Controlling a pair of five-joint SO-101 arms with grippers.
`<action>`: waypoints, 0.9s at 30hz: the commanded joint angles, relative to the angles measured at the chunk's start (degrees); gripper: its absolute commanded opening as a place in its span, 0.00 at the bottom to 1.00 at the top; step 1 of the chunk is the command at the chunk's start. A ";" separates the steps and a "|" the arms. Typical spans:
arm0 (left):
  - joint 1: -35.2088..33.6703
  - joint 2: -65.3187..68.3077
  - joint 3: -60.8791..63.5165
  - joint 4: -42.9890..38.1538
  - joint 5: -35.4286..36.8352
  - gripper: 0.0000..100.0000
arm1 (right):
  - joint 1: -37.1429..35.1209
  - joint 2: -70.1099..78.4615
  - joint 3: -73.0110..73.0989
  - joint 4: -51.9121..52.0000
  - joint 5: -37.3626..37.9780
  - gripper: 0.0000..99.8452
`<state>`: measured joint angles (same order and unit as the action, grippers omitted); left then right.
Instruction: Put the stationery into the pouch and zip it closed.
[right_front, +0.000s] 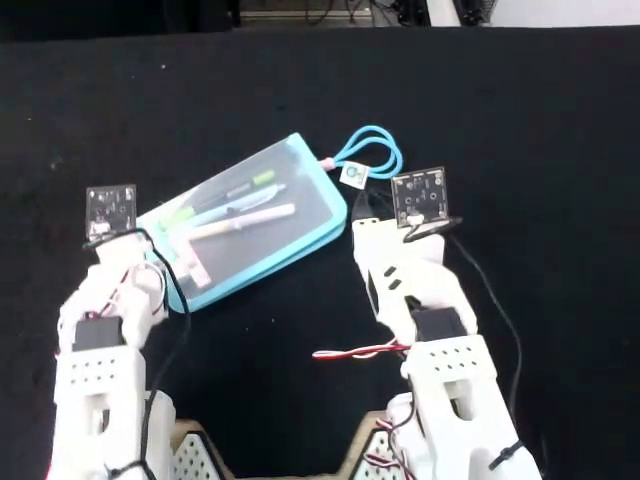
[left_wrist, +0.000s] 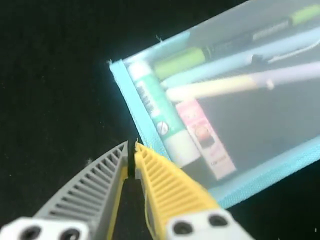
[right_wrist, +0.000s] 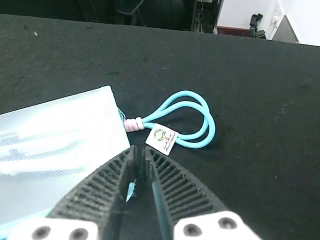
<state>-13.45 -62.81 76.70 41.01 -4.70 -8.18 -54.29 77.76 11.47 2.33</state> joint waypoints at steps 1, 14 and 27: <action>-0.04 -6.51 2.86 0.35 0.70 0.03 | 0.79 0.04 -1.27 -1.58 0.00 0.02; 0.13 -22.15 10.59 2.29 0.70 0.03 | 0.79 -0.31 -2.33 -1.41 -0.35 0.02; 0.22 -39.47 14.37 11.25 0.70 0.03 | 0.97 -22.64 -0.31 9.32 0.00 0.02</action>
<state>-13.54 -96.40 91.30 49.36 -4.70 -8.18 -69.67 77.76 17.10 2.33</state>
